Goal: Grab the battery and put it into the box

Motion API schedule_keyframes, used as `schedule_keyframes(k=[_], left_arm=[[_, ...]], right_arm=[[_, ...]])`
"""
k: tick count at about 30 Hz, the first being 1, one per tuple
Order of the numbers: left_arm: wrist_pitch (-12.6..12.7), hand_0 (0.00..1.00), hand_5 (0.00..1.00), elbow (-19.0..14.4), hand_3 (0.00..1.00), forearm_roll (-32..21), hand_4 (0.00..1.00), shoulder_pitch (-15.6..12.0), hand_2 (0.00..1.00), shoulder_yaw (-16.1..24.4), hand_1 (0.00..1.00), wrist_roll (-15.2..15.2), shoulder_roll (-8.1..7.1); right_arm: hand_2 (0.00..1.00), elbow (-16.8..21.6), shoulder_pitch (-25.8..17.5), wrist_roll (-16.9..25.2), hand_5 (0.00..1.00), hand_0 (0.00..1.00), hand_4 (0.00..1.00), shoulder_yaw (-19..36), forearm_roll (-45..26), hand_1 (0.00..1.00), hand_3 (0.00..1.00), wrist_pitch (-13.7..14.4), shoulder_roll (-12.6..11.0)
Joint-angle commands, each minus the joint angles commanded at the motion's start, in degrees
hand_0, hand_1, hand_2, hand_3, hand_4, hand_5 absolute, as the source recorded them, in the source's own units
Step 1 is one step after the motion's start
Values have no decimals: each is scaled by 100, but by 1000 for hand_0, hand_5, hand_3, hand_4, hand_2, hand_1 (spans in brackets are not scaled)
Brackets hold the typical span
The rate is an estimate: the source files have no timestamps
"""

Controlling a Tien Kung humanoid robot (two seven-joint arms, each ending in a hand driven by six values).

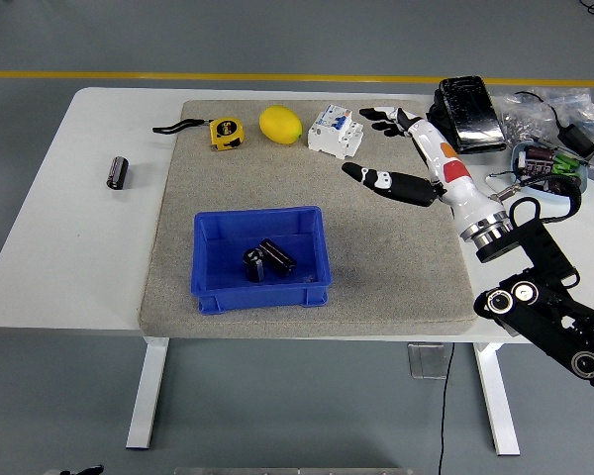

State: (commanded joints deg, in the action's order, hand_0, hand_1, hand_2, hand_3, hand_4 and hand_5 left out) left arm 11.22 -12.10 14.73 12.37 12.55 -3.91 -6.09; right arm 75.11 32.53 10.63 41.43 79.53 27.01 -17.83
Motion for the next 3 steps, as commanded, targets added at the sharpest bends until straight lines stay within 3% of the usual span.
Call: schedule_keyframes(k=[3], left_arm=[[16,750,466,-17,628,-196,647,-34,791,-127,756,11,3]], right_arm=[[808,9,-160,-15,568,787,998,181,104,776,822,-73,-73]])
